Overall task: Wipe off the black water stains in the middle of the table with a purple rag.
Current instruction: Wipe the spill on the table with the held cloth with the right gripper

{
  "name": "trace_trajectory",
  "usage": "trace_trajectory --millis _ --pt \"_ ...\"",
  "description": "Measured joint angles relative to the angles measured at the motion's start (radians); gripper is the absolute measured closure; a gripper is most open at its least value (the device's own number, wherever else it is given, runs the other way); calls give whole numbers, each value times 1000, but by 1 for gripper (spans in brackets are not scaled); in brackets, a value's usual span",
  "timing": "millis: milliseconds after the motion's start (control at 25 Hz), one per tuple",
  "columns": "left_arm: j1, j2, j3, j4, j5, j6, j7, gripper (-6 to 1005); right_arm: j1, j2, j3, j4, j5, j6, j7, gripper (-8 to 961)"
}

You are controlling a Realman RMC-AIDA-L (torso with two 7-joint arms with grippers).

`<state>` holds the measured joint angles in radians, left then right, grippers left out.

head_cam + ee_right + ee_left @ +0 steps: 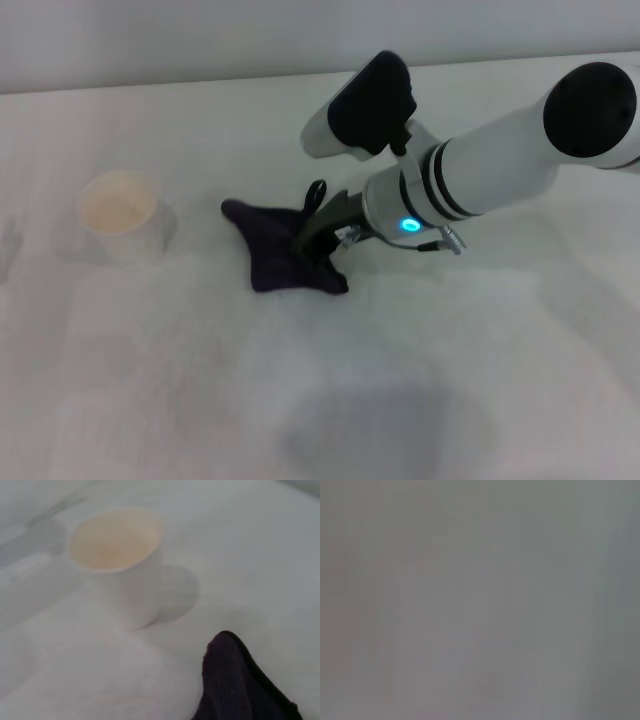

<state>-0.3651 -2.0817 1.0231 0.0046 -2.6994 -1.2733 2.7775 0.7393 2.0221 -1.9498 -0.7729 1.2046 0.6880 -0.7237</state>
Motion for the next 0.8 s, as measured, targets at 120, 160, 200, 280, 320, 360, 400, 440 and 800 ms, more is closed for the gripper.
trace_trajectory --millis 120,160,200,280,320,360,400,440,800 --pt "0 0 0 0 -1 0 0 107 0 -3 12 9 -41 -48 3 855" --pt "-1 0 0 0 -1 0 0 107 0 -3 19 11 -53 -55 4 854" --pt "-1 0 0 0 -1 0 0 107 0 -3 19 11 -53 -55 4 854" --pt "-1 0 0 0 -1 0 -1 108 0 -1 35 15 -62 -55 4 853" --pt "-1 0 0 0 -1 0 -1 108 0 0 40 16 -62 -51 3 852" --pt "-1 0 0 0 -1 0 -1 108 0 1 42 14 -59 -36 3 852" --pt "-1 0 0 0 -1 0 -1 108 1 1 43 9 -56 -18 3 851" --pt "-1 0 0 0 -1 0 -1 108 2 2 43 4 -54 -1 3 851" --pt "-9 0 0 2 -2 0 -1 107 24 5 43 -13 26 233 -2 846"
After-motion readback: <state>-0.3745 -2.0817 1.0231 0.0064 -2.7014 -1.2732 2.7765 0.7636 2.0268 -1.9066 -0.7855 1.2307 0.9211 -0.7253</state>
